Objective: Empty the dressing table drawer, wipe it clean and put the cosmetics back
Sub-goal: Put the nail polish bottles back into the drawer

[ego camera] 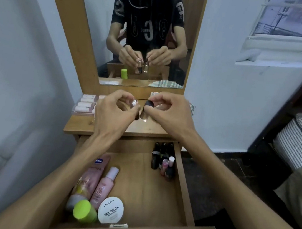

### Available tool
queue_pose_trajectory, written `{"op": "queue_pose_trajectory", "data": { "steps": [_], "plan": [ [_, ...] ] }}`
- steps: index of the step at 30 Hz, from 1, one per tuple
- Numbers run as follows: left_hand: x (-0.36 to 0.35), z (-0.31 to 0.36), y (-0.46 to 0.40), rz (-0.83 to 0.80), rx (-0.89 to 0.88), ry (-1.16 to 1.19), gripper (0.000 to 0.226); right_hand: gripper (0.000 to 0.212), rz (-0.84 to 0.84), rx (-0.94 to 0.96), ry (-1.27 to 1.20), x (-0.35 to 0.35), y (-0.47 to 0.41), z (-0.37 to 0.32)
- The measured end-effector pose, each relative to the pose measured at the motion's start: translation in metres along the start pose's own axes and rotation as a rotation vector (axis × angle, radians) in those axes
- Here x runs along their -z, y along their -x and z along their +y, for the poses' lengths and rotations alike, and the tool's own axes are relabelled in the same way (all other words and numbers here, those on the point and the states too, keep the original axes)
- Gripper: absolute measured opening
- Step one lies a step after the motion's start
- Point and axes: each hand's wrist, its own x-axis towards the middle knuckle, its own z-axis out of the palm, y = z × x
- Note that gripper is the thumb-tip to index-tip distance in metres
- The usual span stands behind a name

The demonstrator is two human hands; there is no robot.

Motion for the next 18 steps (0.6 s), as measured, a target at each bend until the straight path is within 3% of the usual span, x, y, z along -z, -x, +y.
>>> {"op": "queue_pose_trajectory", "data": {
  "steps": [8,13,18],
  "plan": [
    [-0.012,-0.012,0.060,-0.333,0.161,0.012,0.016,0.012,-0.247,-0.140,0.135,0.023,0.072,0.015],
    [-0.033,-0.024,0.071,-0.347,0.211,-0.071,0.012,0.018,-0.337,-0.126,0.300,0.008,0.084,0.028],
    [-0.039,-0.029,0.082,-0.297,0.104,-0.260,0.017,0.020,-0.358,-0.058,0.373,-0.002,0.087,0.034]
  ]
}}
